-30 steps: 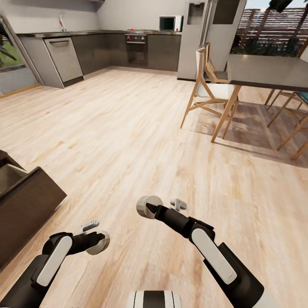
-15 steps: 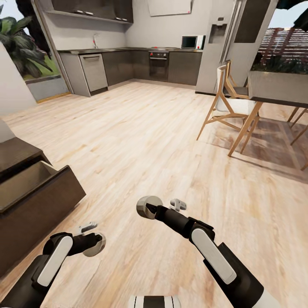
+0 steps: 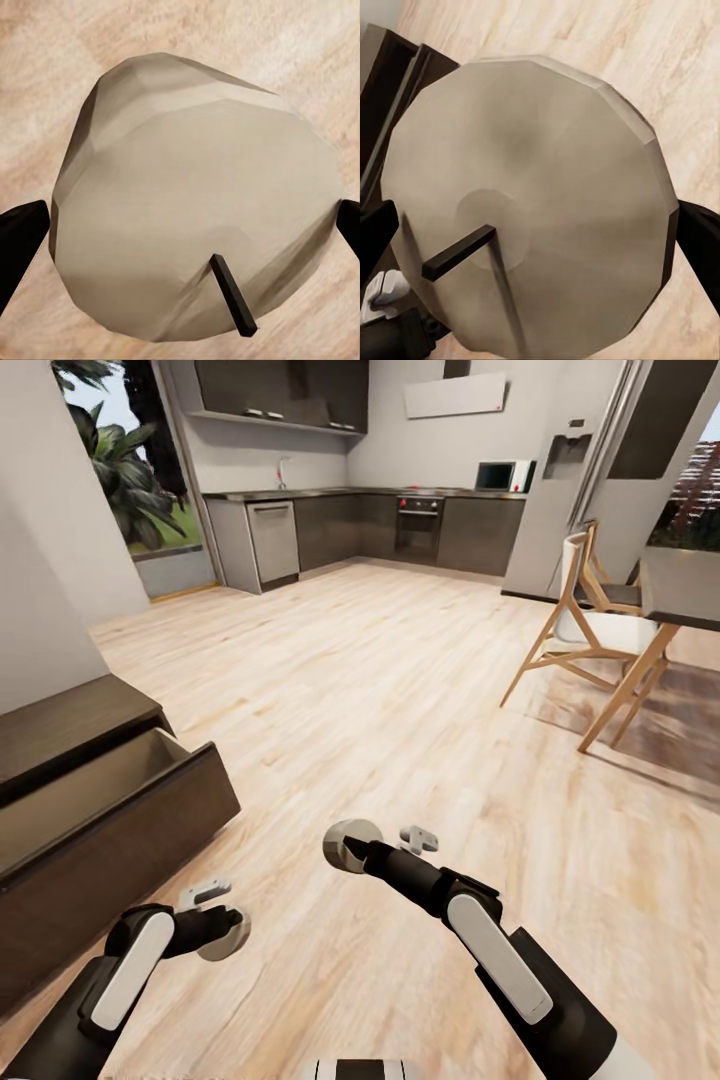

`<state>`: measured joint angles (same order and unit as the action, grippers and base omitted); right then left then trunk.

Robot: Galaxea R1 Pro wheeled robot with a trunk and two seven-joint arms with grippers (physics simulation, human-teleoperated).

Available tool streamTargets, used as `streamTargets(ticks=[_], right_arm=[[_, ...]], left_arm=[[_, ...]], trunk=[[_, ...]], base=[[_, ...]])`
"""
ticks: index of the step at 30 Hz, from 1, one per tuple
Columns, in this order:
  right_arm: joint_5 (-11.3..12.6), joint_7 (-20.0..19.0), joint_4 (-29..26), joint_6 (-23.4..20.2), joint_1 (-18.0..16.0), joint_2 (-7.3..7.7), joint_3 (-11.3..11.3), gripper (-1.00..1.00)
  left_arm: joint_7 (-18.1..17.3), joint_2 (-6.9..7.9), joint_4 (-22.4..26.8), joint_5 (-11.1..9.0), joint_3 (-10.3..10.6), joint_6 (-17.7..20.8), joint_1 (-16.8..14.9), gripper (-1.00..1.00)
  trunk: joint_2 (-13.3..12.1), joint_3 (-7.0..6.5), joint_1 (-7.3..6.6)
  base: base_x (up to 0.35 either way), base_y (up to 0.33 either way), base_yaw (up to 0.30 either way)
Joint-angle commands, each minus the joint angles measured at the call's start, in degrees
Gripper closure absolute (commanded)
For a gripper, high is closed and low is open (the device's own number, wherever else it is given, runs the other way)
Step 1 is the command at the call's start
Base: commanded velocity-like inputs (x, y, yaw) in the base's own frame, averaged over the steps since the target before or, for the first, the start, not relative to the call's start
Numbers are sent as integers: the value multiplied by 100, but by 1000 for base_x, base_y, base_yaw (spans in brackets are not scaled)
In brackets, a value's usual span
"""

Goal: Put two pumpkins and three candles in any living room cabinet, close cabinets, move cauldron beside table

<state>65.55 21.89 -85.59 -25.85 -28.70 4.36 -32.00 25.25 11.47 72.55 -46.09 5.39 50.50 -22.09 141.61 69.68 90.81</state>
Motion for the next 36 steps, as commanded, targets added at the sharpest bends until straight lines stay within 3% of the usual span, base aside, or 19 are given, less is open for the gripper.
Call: streamTargets(ticks=[1,6,13,20,28,36], right_arm=[[63,60,-12,10,-4,4,-8,100],[65,63,-18,10,-4,4,-8,100],[64,69,-19,10,-4,10,-8,100],[44,157,-16,10,-4,8,-8,100],[71,946,-19,10,-7,-23,-22,100],[45,2089,-21,10,-5,-22,-70,100]], left_arm=[[61,4,4,-58,60,4,-5,100],[78,4,4,-53,310,4,-5,100],[71,4,14,-50,374,4,-5,100],[76,4,9,-50,400,-3,-5,100],[112,-53,4,-50,409,-5,-5,100],[525,-179,4,-58,410,2,-5,100]], trunk=[[2,1,-1],[2,-18,-1],[2,-43,-1],[-278,-195,-155],[-599,-370,-331],[-920,-548,-506]], base=[[0,0,268],[79,-1,268],[142,-48,268],[4,-2,268],[0,0,268],[0,0,268]])
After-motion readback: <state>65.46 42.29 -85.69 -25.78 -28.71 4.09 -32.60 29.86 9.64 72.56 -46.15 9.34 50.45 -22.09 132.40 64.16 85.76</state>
